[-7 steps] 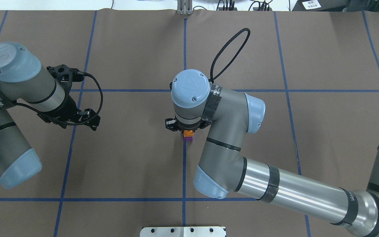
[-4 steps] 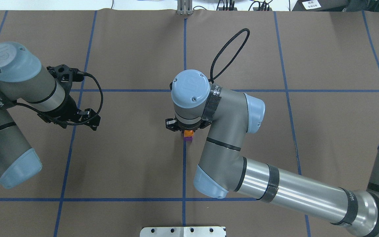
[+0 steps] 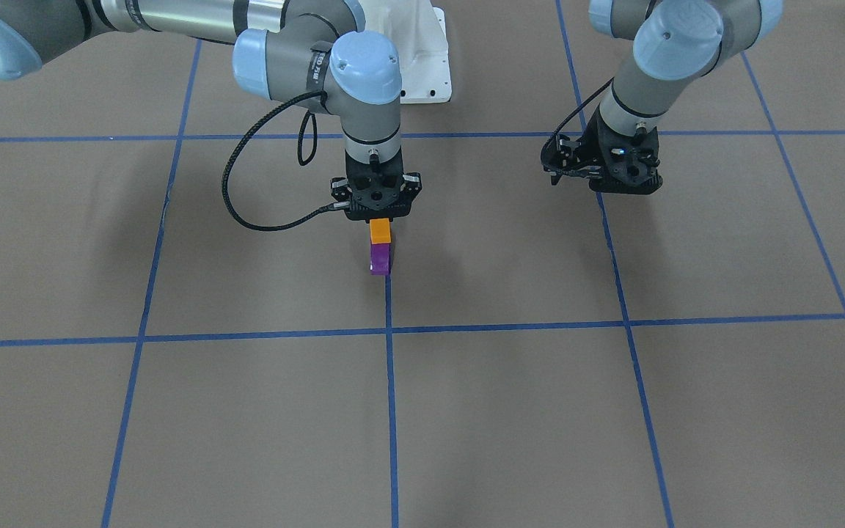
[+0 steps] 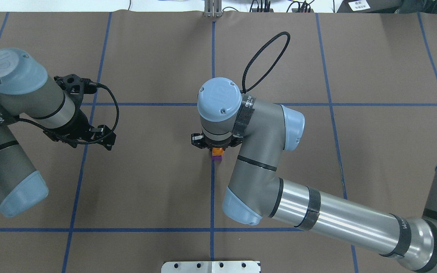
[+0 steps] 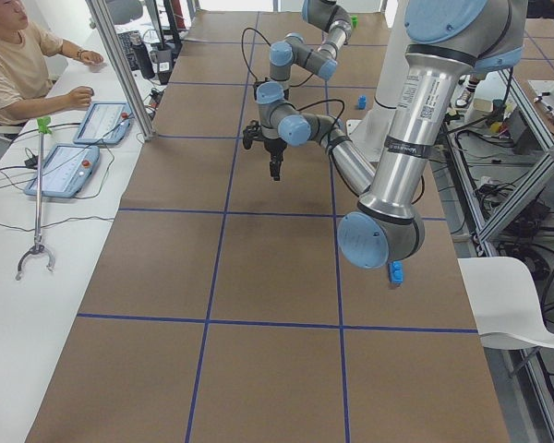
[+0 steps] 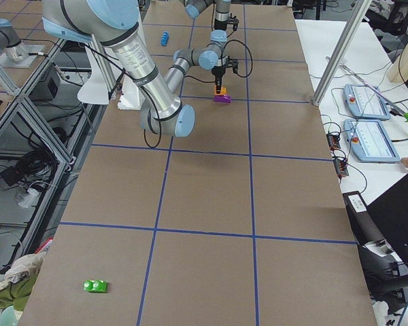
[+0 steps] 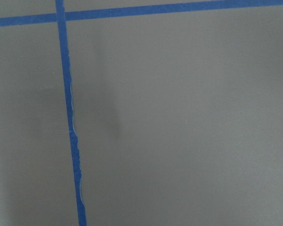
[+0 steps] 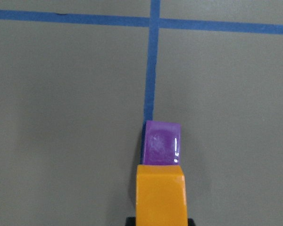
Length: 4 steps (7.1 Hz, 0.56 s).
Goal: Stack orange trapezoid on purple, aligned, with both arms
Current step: 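Lower the orange block onto the purple block with the right gripper, aligning ends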
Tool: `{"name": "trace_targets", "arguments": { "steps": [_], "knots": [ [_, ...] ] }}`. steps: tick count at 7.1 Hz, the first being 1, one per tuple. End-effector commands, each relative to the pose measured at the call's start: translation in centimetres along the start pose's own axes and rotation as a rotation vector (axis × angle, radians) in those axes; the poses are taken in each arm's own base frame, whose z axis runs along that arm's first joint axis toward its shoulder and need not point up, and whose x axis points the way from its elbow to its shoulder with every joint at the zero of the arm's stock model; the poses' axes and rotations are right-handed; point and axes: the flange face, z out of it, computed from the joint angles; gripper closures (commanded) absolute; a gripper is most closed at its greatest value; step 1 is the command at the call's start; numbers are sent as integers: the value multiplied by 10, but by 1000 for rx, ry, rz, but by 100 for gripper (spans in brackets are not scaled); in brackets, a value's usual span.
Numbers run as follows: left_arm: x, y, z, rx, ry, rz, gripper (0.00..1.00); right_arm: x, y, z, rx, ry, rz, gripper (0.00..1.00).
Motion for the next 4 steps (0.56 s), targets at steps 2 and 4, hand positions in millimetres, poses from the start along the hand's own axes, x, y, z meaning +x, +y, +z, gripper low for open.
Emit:
{"name": "trace_targets", "arguments": {
  "steps": [2, 4],
  "knots": [
    [0, 0, 1, -1, -1, -1, 0, 2, -3, 6, -20, 6, 41, 100],
    [0, 0, 0, 0, 0, 0, 0, 2, -3, 9, -21, 4, 35, 100]
  ]
}}
